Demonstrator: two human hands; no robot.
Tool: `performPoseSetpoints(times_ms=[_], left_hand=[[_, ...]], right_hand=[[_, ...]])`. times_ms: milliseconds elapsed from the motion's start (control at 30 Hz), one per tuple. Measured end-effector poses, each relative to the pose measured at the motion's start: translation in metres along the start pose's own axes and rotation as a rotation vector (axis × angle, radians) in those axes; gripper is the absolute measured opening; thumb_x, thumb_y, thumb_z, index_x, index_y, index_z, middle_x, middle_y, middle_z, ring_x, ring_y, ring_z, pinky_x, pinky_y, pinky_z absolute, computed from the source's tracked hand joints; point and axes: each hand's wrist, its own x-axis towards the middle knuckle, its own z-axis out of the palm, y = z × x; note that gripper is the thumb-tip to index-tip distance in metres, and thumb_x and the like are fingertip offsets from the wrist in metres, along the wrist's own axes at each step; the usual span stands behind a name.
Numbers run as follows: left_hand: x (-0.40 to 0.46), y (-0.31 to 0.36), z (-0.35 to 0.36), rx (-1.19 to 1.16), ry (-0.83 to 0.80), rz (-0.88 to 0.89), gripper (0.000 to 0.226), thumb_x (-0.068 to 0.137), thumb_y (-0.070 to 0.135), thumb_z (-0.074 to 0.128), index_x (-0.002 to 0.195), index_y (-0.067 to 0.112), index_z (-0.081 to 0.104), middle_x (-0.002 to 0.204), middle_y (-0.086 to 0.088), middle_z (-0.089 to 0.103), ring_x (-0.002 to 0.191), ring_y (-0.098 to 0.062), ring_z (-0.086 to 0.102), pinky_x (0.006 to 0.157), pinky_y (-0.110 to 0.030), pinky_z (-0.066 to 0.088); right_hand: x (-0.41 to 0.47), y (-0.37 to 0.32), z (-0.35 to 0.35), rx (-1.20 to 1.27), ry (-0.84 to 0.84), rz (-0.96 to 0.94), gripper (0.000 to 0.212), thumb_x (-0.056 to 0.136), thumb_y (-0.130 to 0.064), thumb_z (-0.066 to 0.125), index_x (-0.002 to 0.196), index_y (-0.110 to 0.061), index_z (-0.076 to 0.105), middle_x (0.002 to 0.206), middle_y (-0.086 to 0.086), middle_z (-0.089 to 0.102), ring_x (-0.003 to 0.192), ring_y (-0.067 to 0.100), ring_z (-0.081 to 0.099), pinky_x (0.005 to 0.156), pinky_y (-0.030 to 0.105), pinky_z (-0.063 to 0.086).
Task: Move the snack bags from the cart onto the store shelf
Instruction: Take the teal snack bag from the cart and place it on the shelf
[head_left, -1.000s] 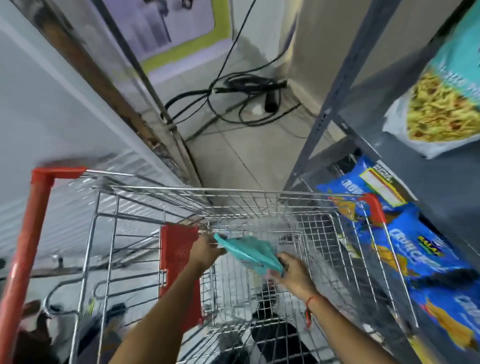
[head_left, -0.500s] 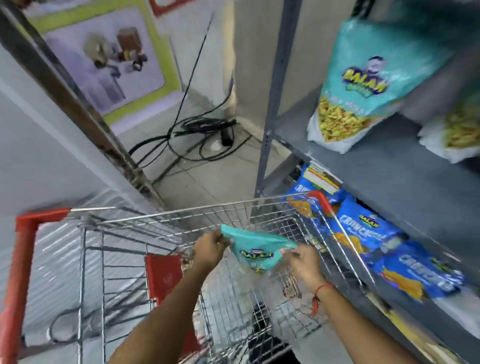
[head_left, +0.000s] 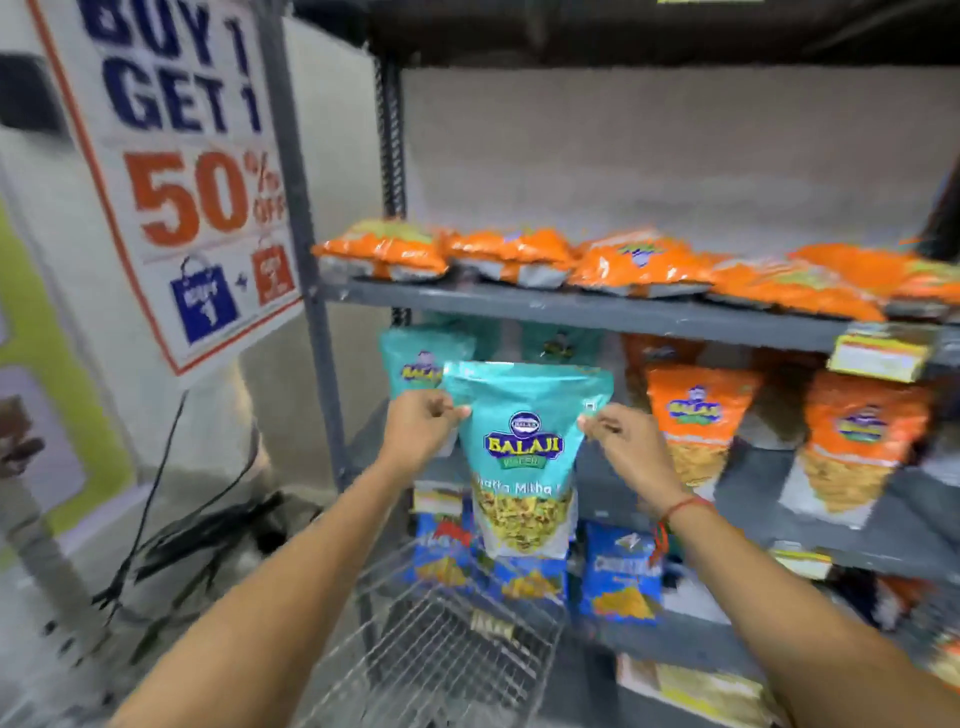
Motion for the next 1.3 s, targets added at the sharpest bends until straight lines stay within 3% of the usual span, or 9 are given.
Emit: performPoseSetpoints(times_ms=[167,233,400,500,700,800,900,1000,1300], left_hand=[[0.04,0.107,0.021,-0.065,-0.004,0.155,0.027,0.07,0.029,0.073,0.05,0.016,0.059,0.059,-0.015,0.064,0.053,-0.009,0.046,0.06,-0.032,0.038],[0.054,0.138,0.026,-0.062,-0.016,0.201,0.028,0.068,0.029,0.075,0.049,0.016,0.059,0.054,-0.008,0.062,0.048,-0.003,0.046,0.058,-0.033,0.041],[0.07,0.174,0.042,-0.113,-0.011,0.204,0.022,0.064,0.028,0.078,0.067,0.008,0.07,0.082,-0.014,0.077,0.077,-0.026,0.07,0.082,-0.046,0.055],[0.072,0.178,0.05,-0.139,-0.031,0.179,0.02,0.068,0.025,0.077,0.07,0.006,0.07,0.087,-0.013,0.076,0.083,-0.025,0.07,0.087,-0.046,0.056],[0.072,0.14,0.064,-0.026,0.024,0.151,0.029,0.07,0.036,0.07,0.072,0.007,0.068,0.079,-0.01,0.075,0.081,-0.028,0.067,0.078,-0.046,0.054],[0.072,0.107,0.073,-0.014,0.039,0.075,0.021,0.075,0.03,0.07,0.062,0.015,0.063,0.066,-0.002,0.068,0.066,-0.024,0.06,0.065,-0.036,0.048],[0.078,0.063,0.084,-0.006,0.007,0.025,0.034,0.075,0.03,0.07,0.05,0.019,0.049,0.051,0.0,0.053,0.052,-0.02,0.044,0.055,-0.031,0.036],[0.089,0.022,0.098,0.013,-0.016,-0.02,0.042,0.076,0.027,0.071,0.049,0.018,0.04,0.053,-0.002,0.043,0.054,-0.017,0.036,0.057,-0.029,0.03],[0.153,-0.043,0.142,-0.03,0.016,-0.156,0.034,0.076,0.033,0.07,0.049,0.023,0.051,0.057,0.0,0.058,0.057,-0.016,0.047,0.061,-0.031,0.042]], right_hand=[[0.033,-0.05,-0.098,-0.075,0.169,-0.079,0.032,0.077,-0.032,0.065,0.068,-0.002,0.059,0.074,0.022,0.068,0.067,0.018,0.055,0.069,0.046,0.049],[0.044,-0.067,-0.127,-0.078,0.202,-0.112,0.036,0.073,-0.038,0.063,0.068,-0.003,0.06,0.076,0.024,0.068,0.068,0.02,0.055,0.072,0.048,0.049],[0.053,-0.084,-0.161,-0.097,0.287,-0.124,0.029,0.077,-0.028,0.066,0.068,-0.001,0.061,0.077,0.029,0.066,0.065,0.024,0.053,0.071,0.048,0.05],[0.055,-0.077,-0.163,-0.104,0.293,-0.102,0.029,0.078,-0.028,0.066,0.066,-0.002,0.061,0.073,0.025,0.067,0.065,0.026,0.055,0.065,0.043,0.047],[0.053,-0.052,-0.134,-0.036,0.218,-0.01,0.028,0.081,-0.025,0.066,0.058,-0.01,0.057,0.056,0.008,0.056,0.057,0.014,0.047,0.06,0.031,0.035],[0.059,-0.022,-0.108,-0.039,0.204,0.05,0.032,0.078,-0.028,0.067,0.062,-0.002,0.059,0.063,0.017,0.065,0.06,0.014,0.054,0.061,0.03,0.04],[0.068,0.01,-0.081,-0.063,0.17,0.093,0.034,0.078,-0.024,0.069,0.054,-0.004,0.055,0.05,0.001,0.055,0.054,0.012,0.047,0.055,0.028,0.037],[0.079,0.04,-0.054,-0.077,0.108,0.136,0.034,0.079,-0.023,0.069,0.054,-0.004,0.055,0.054,0.0,0.054,0.054,0.011,0.046,0.054,0.027,0.038],[0.141,0.106,-0.011,-0.085,0.081,0.174,0.036,0.082,-0.023,0.067,0.056,-0.003,0.054,0.056,0.006,0.061,0.05,0.008,0.045,0.049,0.023,0.035]])
